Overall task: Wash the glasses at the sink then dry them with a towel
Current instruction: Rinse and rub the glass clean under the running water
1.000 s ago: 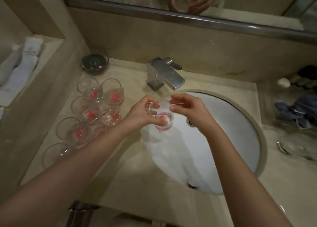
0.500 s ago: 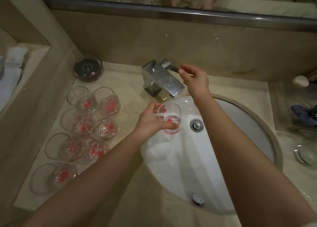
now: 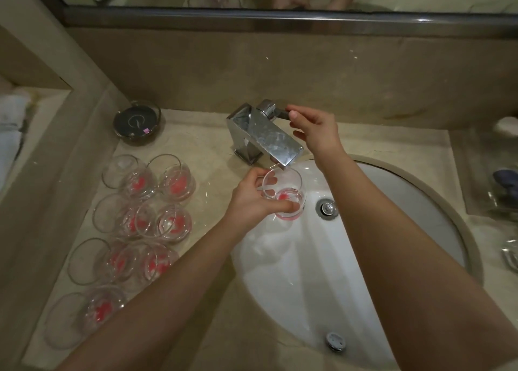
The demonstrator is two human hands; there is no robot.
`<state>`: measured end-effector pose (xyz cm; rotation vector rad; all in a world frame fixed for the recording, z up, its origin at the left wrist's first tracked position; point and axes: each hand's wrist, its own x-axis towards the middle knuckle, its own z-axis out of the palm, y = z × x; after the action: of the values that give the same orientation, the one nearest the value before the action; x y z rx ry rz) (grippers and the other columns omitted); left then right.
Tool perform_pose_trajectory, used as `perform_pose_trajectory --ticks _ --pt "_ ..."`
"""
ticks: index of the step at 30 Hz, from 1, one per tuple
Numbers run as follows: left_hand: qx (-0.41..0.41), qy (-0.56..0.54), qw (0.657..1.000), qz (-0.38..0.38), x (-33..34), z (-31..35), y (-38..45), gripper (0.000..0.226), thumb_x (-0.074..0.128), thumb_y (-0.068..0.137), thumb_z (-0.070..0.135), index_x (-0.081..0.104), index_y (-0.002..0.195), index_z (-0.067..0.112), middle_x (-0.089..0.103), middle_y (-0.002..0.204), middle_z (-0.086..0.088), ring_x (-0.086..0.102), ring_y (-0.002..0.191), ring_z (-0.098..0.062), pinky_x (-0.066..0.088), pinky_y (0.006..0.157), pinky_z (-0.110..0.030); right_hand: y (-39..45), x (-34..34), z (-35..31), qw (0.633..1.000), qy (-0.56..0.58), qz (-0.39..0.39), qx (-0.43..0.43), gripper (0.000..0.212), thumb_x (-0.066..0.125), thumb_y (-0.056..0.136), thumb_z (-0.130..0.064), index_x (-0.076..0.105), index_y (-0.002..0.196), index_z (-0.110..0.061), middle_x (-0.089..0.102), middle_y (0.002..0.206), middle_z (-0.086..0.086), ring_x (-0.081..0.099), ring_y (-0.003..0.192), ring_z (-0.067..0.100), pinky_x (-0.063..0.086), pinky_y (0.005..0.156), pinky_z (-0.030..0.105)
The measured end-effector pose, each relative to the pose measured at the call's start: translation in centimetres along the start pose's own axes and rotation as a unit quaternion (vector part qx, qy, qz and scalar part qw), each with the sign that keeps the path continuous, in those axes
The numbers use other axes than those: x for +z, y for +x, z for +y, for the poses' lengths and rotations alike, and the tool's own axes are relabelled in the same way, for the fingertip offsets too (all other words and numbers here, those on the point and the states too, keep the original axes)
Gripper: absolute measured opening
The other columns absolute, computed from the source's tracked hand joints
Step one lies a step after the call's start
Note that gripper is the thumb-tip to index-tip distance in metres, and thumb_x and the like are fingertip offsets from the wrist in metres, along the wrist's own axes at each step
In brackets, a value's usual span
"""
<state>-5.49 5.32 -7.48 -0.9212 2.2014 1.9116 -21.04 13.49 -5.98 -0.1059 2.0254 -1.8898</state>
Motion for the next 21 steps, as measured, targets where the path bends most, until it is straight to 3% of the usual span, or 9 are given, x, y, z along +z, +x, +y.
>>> perform_pose_trajectory --ticks 8,11,17,21 --pt "-0.001 -0.016 1.0 0.0 0.4 0.0 0.5 0.077 0.086 0.026 0.042 0.058 0.098 0.036 0.068 0.105 0.011 0.069 0.089 -0.012 0.057 0.088 -0.036 0.5 -0.2 -0.2 1.0 -0.005 -0.005 -0.004 0.029 0.059 0.094 -0.009 0.064 0.122 -0.004 0.066 0.114 0.021 0.056 0.092 0.017 0.049 0.083 0.03" --pt "-0.001 -0.015 1.0 -0.004 0.4 0.1 0.7 0.078 0.086 0.026 0.041 0.058 0.098 0.035 0.068 0.106 0.01 0.069 0.09 -0.012 0.056 0.089 -0.035 0.8 -0.2 -0.1 1.0 -0.001 -0.009 -0.003 0.028 0.059 0.094 -0.01 0.064 0.121 -0.005 0.064 0.101 0.01 0.056 0.092 0.017 0.049 0.081 0.027" --pt "-0.007 -0.018 1.0 0.001 0.4 -0.3 0.8 0.08 0.09 0.029 0.04 0.059 0.103 0.034 0.068 0.11 0.01 0.069 0.096 -0.01 0.055 0.09 -0.033 1.0 -0.3 0.2 1.0 0.001 -0.016 0.001 0.029 0.06 0.094 -0.012 0.064 0.122 -0.006 0.064 0.101 0.003 0.057 0.093 0.016 0.05 0.077 0.022" --pt "-0.013 -0.042 0.999 0.001 0.3 -0.2 0.6 0.071 0.092 0.04 0.026 0.059 0.103 0.03 0.068 0.112 0.006 0.069 0.098 -0.013 0.055 0.088 -0.029 -0.4 -1.2 0.8 1.0 0.015 -0.003 0.017 0.024 0.061 0.094 -0.02 0.065 0.116 -0.011 0.066 0.105 0.003 0.061 0.089 0.013 0.051 0.078 0.023"
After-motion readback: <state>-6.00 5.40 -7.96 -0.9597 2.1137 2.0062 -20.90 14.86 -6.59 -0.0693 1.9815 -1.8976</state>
